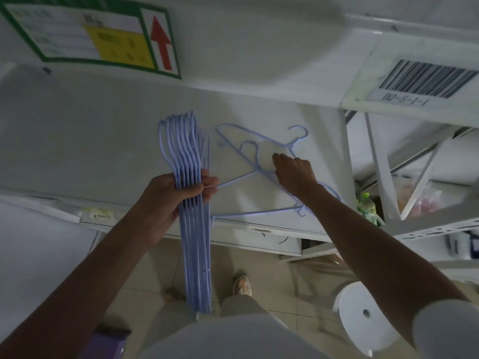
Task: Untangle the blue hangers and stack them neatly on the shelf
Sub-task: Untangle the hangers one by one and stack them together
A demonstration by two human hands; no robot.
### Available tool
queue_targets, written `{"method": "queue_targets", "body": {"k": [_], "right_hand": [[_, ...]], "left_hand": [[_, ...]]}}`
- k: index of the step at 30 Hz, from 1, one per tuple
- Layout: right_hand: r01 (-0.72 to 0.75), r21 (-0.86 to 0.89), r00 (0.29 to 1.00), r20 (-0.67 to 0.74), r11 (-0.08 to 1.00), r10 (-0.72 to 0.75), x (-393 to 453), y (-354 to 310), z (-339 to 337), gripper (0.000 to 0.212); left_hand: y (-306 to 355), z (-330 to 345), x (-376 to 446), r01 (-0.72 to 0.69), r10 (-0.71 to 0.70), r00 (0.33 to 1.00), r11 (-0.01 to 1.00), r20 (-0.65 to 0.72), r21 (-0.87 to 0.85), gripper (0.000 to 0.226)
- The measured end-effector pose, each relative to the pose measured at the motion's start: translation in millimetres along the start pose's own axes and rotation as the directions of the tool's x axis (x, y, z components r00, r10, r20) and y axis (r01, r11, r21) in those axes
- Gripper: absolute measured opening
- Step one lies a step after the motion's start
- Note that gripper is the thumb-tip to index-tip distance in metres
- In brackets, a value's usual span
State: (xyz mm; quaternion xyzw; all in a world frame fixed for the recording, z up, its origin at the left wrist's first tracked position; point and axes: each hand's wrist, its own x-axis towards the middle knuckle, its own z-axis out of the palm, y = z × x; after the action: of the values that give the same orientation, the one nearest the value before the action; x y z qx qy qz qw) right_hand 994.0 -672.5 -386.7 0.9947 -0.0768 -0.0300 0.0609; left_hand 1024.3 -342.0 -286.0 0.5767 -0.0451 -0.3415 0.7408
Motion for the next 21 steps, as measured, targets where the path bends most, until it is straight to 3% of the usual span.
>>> {"method": "queue_targets", "body": {"k": [2,5,11,21], "right_hand": [[0.048,0.004,0.999,-0.021,0.999,-0.048,-5.4,3.4,3.2,0.016],[0.122,0.008,0.991,-0.047,0.993,-0.121,-11.0,8.4,10.1,0.023],[0.160,-0.005,0.987,-0.034,0.987,-0.160,-10.2,11.7,16.2,0.016],[0.088,0.201,0.996,-0.031,0.976,-0.083,-41.2,20.8,18.7,0.035]], "left_hand": [[-0.6,5.2,-0.7,-0.014,0.015,1.000,1.000,-0.015,0.025,0.037],[0.5,10.3,-1.4,-0.042,0.044,0.998,0.998,-0.041,0.042,0.037],[-3.2,14.3,-7.6,-0.052,0.053,0.995,0.999,-0.086,0.015,0.033],[-11.5,24.6,-12.4,-0.034,0.037,0.989,0.999,-0.144,0.025,0.028]]}}
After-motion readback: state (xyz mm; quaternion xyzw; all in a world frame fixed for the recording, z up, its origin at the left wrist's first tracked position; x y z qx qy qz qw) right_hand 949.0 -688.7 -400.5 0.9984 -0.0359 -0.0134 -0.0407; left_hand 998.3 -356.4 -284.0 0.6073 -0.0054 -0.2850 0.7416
